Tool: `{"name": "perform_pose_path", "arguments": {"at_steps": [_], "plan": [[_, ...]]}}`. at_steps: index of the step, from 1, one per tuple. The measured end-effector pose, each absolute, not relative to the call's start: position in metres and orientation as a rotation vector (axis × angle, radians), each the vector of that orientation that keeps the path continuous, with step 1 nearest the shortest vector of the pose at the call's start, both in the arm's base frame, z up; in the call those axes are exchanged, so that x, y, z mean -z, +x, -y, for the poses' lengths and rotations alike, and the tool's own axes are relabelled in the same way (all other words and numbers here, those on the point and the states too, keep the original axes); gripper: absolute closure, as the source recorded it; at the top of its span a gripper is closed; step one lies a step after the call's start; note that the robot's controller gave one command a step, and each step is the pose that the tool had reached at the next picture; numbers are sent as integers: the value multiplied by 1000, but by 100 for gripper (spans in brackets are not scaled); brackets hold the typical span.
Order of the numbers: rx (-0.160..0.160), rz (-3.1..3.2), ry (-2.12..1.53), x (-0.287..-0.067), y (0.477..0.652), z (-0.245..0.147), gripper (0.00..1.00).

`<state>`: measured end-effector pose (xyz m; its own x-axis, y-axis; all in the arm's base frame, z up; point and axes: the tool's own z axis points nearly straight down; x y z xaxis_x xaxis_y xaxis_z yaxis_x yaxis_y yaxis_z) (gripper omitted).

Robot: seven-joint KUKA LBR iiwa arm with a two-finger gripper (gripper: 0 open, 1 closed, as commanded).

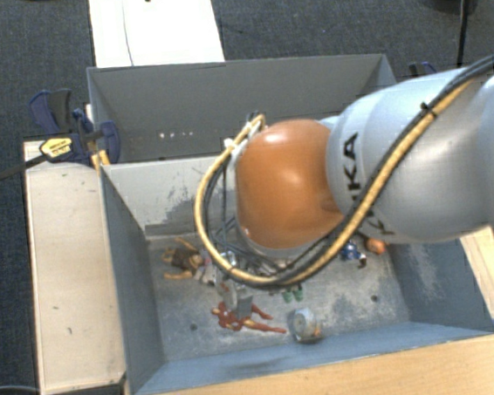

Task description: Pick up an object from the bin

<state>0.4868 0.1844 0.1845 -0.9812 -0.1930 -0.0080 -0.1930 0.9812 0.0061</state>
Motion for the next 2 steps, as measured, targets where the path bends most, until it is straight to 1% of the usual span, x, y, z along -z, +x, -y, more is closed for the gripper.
{"name": "perform_pose_path", "arguments": {"at_steps": [1,2], "plan": [[-11,-3114,-336,-195,491,-181,100],[-11,-3116,-331,-227,495,-188,100]]}}
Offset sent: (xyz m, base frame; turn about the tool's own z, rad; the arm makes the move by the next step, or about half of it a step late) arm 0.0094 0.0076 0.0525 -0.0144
